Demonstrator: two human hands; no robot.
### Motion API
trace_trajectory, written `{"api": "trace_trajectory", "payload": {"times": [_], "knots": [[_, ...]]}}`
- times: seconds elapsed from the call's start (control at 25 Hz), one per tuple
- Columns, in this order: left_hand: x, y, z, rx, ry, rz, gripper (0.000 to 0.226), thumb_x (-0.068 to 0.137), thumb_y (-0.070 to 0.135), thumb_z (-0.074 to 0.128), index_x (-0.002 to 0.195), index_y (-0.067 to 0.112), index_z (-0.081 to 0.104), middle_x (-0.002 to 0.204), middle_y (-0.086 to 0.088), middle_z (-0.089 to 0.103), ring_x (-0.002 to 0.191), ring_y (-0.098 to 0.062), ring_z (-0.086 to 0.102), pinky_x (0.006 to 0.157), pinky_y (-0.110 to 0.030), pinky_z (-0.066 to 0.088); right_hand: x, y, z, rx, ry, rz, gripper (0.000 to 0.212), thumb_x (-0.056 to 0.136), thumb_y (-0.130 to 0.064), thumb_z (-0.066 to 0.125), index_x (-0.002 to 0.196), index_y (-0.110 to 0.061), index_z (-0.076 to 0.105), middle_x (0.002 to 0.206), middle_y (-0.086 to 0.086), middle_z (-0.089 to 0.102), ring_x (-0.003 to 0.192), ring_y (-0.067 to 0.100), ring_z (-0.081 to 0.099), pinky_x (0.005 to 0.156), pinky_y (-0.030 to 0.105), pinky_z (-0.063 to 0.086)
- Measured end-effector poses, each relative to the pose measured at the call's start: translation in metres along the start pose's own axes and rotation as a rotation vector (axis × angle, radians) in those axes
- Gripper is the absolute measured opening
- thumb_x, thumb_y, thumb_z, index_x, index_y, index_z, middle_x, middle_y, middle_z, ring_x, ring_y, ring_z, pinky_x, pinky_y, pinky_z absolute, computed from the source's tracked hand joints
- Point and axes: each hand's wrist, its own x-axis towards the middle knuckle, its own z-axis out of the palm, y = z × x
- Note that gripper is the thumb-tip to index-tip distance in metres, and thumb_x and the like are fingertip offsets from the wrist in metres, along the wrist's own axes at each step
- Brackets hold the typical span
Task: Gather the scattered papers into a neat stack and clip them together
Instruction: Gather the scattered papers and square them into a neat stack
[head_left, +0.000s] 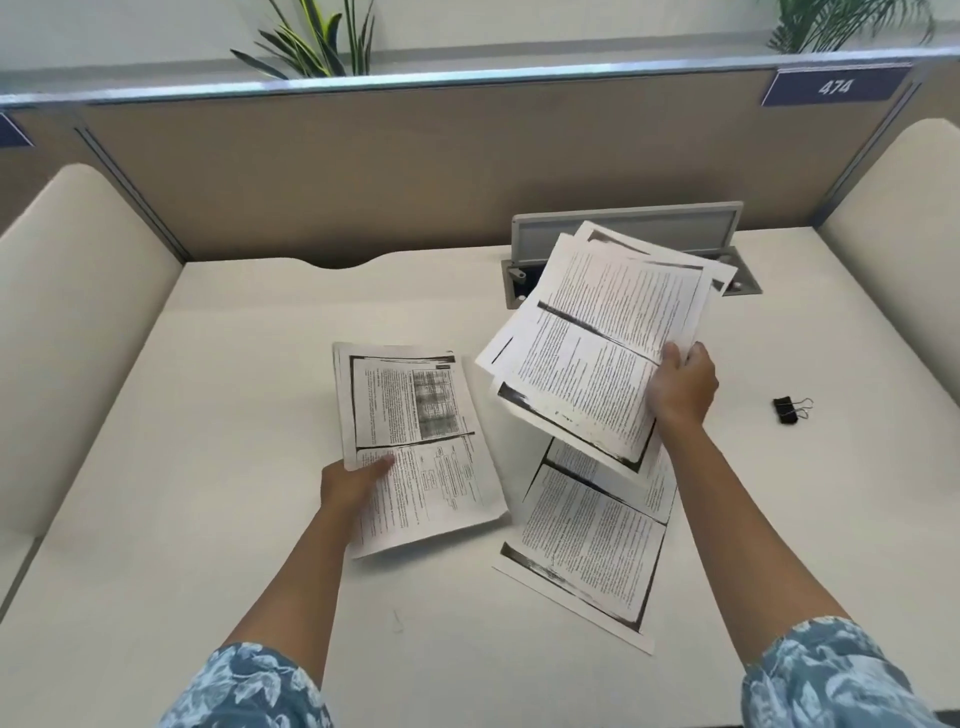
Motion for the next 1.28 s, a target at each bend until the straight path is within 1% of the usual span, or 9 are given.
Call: {"api": "trace_trajectory", "payload": {"times": [0.12,0.32,0.44,0.52,0.68,0.76,0.92,1.08,1.28], "knots": [[-0.002,-0.004,0.003,-0.01,-0.055,-0.031,0.031,0.075,0.02,0.089,0.102,0.014,0.075,0.102,-0.011,0.079,0.096,-0.033,0.075,0.096,-0.053,0.057,-0.017,0.0,0.022,0.032,-0.142,-0.046,0.034,0.102,-0.028,0.046,0.072,-0.015,0.039,0.069,-0.002,0.047,0.063,0.016,0.044,0.055,0.031,0.035],[-0.004,-0.005,0.003,0.051,-0.086,-0.097,0.027,0.081,0.011,0.083,0.105,0.008,0.072,0.114,-0.019,0.074,0.104,-0.036,0.07,0.1,-0.053,0.054,-0.054,0.017,0.064,-0.045,-0.414,-0.18,0.033,0.104,-0.027,0.045,0.074,-0.014,0.038,0.066,-0.003,0.044,0.059,0.011,0.039,0.054,0.029,0.032],[-0.003,0.0,0.001,0.104,-0.102,-0.165,0.043,0.082,0.013,0.08,0.121,0.002,0.064,0.123,-0.02,0.069,0.115,-0.039,0.064,0.105,-0.053,0.049,-0.075,0.026,0.085,-0.1,-0.512,-0.235,0.031,0.104,-0.027,0.045,0.077,-0.015,0.04,0.067,-0.004,0.044,0.058,0.008,0.04,0.051,0.025,0.029],[-0.005,0.003,0.001,0.105,-0.117,-0.223,0.054,0.085,0.02,0.076,0.132,0.001,0.059,0.125,-0.02,0.067,0.115,-0.04,0.064,0.104,-0.055,0.05,-0.086,0.031,0.098,-0.119,-0.561,-0.252,0.03,0.105,-0.026,0.044,0.077,-0.013,0.04,0.066,-0.003,0.044,0.056,0.011,0.039,0.05,0.027,0.028],[-0.005,0.002,0.002,-0.072,-0.166,-0.297,0.066,0.096,0.06,0.051,0.144,0.014,0.055,0.138,-0.016,0.063,0.128,-0.039,0.059,0.114,-0.055,0.041,-0.104,0.036,0.118,-0.19,-0.627,-0.268,0.026,0.106,-0.025,0.04,0.082,-0.013,0.039,0.065,-0.003,0.045,0.055,0.013,0.039,0.049,0.028,0.028],[-0.007,0.001,0.001,-0.076,-0.186,-0.298,0.072,0.091,0.066,0.055,0.142,0.015,0.057,0.137,-0.013,0.065,0.128,-0.037,0.059,0.115,-0.053,0.039,-0.113,0.035,0.126,-0.209,-0.648,-0.248,0.02,0.106,-0.026,0.038,0.094,-0.01,0.044,0.071,0.001,0.052,0.059,0.017,0.045,0.051,0.028,0.031],[-0.013,-0.003,0.004,-0.007,-0.148,-0.181,0.05,0.079,0.035,0.085,0.118,0.009,0.069,0.115,-0.009,0.073,0.095,-0.024,0.07,0.087,-0.037,0.055,-0.129,0.031,0.136,-0.14,-0.701,-0.198,0.029,0.105,-0.021,0.042,0.132,-0.011,0.041,0.108,0.009,0.062,0.087,0.02,0.057,0.071,0.029,0.043],[-0.015,-0.006,0.009,0.018,-0.143,-0.098,0.046,0.077,0.007,0.086,0.12,0.001,0.071,0.12,-0.018,0.073,0.11,-0.036,0.07,0.101,-0.049,0.054,-0.132,0.035,0.133,-0.147,-0.718,-0.225,0.046,0.102,-0.024,0.049,0.143,-0.007,0.037,0.138,0.012,0.049,0.122,0.025,0.051,0.1,0.037,0.043],[-0.01,-0.004,0.017,0.267,-0.086,-0.016,0.045,0.081,0.01,0.082,0.123,0.004,0.069,0.125,-0.016,0.071,0.116,-0.036,0.066,0.105,-0.048,0.051,-0.117,0.057,0.11,-0.382,-0.44,-0.196,0.047,0.097,-0.037,0.054,0.135,-0.011,0.043,0.131,0.011,0.051,0.121,0.031,0.049,0.097,0.045,0.042]]}}
